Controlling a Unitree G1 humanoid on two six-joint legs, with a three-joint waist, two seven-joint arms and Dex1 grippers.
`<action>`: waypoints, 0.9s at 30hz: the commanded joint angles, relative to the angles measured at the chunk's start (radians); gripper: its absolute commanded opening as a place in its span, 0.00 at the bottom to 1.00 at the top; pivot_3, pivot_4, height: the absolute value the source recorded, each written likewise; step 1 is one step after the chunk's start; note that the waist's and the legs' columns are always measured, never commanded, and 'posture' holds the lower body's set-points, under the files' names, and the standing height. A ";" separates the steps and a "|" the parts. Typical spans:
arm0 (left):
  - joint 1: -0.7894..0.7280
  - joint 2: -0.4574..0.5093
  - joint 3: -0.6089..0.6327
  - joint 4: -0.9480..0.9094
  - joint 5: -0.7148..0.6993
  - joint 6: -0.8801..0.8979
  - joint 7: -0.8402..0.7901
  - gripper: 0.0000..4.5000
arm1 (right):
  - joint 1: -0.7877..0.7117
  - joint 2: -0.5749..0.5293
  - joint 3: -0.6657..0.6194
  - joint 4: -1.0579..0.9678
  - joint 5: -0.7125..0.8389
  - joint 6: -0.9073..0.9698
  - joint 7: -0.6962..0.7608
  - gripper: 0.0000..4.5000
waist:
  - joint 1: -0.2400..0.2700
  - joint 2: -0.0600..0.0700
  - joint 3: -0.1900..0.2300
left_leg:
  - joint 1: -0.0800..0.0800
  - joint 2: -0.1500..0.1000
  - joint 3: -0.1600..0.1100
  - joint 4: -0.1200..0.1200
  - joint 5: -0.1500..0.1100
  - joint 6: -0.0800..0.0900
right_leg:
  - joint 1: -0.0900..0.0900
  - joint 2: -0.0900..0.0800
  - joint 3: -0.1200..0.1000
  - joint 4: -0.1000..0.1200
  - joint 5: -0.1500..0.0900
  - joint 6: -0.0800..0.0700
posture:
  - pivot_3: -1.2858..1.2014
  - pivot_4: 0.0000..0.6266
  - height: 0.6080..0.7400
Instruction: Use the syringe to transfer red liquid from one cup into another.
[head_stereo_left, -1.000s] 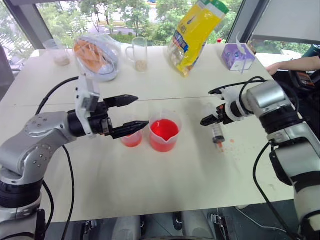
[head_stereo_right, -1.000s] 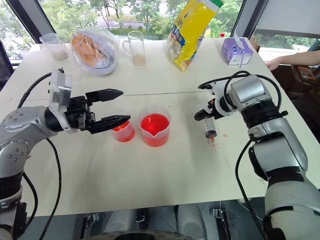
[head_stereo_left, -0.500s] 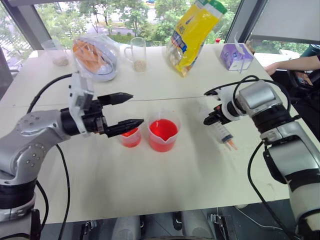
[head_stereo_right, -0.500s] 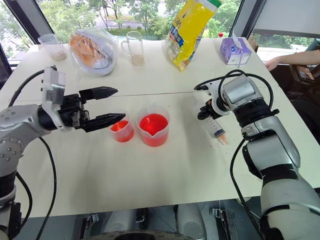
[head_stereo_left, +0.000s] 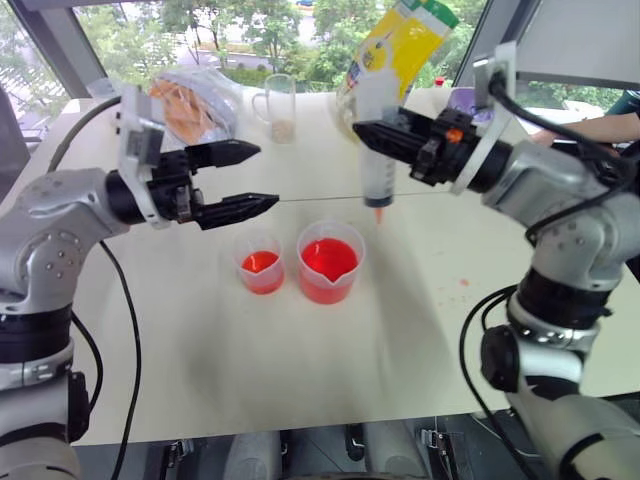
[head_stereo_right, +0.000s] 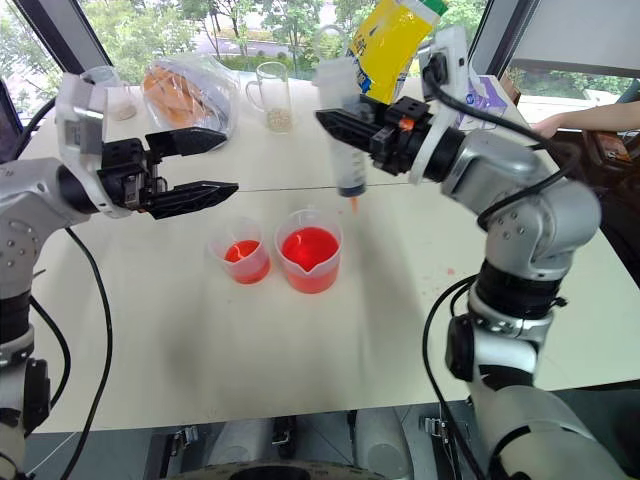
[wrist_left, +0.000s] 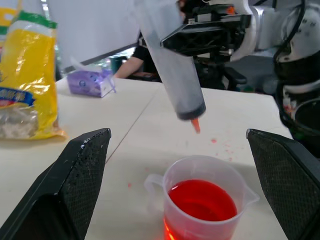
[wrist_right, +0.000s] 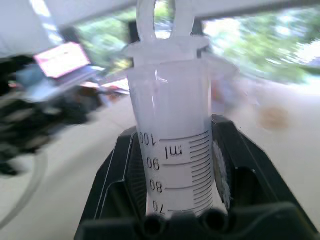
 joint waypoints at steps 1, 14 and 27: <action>-0.057 -0.003 -0.026 0.019 0.023 -0.017 -0.030 1.00 | 0.070 0.061 -0.023 -0.108 0.101 -0.129 0.005 0.31 | 0.001 0.000 0.000 | 0.000 0.000 0.000 0.000 0.000 0.000 | 0.000 0.000 0.000 0.000 0.000 0.000 | 0.52 0.24 1.00; -0.157 -0.029 -0.064 0.038 0.030 0.028 -0.057 1.00 | 0.416 0.167 0.293 0.108 -0.138 -0.717 0.086 0.31 | -0.003 0.000 0.000 | 0.001 -0.001 0.000 0.000 0.000 0.000 | 0.001 0.001 0.000 0.000 0.000 0.000 | 0.52 0.24 1.00; -0.195 -0.102 -0.113 0.066 0.068 0.016 -0.060 1.00 | 0.481 0.140 0.379 0.221 -0.252 -0.947 0.091 0.31 | 0.001 0.000 0.000 | 0.001 -0.001 0.000 0.000 0.001 -0.001 | 0.001 0.001 0.001 0.000 0.000 0.000 | 0.52 0.24 1.00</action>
